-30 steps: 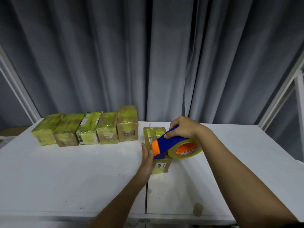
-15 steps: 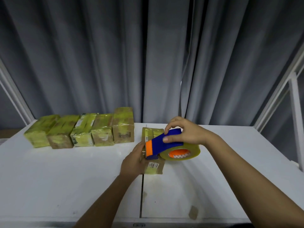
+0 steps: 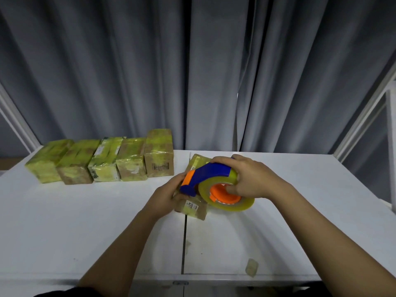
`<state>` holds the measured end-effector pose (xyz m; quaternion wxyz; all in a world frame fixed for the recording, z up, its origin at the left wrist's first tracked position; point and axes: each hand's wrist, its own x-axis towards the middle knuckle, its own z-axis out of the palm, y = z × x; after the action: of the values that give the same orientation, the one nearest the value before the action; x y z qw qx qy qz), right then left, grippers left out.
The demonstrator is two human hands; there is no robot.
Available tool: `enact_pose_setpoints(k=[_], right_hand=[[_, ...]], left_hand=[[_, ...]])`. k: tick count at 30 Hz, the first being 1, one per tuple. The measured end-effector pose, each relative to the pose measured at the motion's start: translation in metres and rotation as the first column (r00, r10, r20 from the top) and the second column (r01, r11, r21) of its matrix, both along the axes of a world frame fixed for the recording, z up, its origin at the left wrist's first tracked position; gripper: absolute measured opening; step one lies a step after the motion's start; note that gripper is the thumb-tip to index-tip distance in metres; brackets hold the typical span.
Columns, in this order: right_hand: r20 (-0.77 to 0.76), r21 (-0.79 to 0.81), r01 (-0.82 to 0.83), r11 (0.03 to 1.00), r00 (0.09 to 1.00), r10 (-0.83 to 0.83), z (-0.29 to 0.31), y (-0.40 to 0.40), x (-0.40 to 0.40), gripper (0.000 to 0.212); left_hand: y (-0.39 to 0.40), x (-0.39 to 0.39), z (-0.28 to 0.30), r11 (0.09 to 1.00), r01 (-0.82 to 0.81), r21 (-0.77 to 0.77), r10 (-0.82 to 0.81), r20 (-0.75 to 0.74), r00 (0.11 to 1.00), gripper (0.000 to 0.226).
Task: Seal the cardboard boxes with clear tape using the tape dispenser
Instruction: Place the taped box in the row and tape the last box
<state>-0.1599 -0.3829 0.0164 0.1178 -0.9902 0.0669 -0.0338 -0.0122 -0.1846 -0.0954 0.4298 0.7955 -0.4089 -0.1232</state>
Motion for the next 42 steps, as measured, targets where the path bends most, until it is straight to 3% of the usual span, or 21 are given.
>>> enact_pose_setpoints(k=[9, 14, 19, 24, 27, 31, 42], right_hand=[[0.05, 0.076, -0.025, 0.997, 0.999, 0.021, -0.008, 0.041, -0.011, 0.07], [0.095, 0.059, 0.016, 0.998, 0.995, -0.022, -0.013, 0.051, -0.01, 0.067], [0.091, 0.14, 0.073, 0.987, 0.992, -0.086, -0.018, 0.044, -0.029, 0.068], [0.104, 0.225, 0.095, 0.97, 0.987, -0.121, -0.03, 0.034, -0.05, 0.072], [0.129, 0.317, 0.117, 0.941, 0.978, -0.166, -0.044, 0.028, -0.066, 0.072], [0.196, 0.343, 0.147, 0.928, 0.955, -0.224, -0.067, 0.028, -0.089, 0.074], [0.168, 0.292, 0.158, 0.943, 0.962, -0.213, -0.059, 0.035, -0.098, 0.081]], left_hand=[[0.034, 0.012, 0.0, 0.997, 0.059, 0.045, -0.06, 0.014, 0.998, 0.053], [0.031, -0.008, -0.017, 0.982, -0.135, -0.13, 0.148, 0.098, 0.984, 0.041], [0.025, -0.029, -0.027, 0.971, -0.01, -0.24, 0.005, -0.024, 1.0, 0.08], [0.011, -0.042, -0.034, 0.989, -0.106, -0.104, 0.118, 0.114, 0.986, 0.114], [0.002, -0.049, -0.037, 0.987, -0.157, -0.048, 0.164, 0.284, 0.945, 0.109], [-0.009, -0.052, -0.042, 0.989, -0.141, -0.042, 0.146, 0.383, 0.912, 0.099], [-0.004, -0.046, -0.032, 0.988, -0.115, -0.108, 0.147, 0.367, 0.919, 0.084]])
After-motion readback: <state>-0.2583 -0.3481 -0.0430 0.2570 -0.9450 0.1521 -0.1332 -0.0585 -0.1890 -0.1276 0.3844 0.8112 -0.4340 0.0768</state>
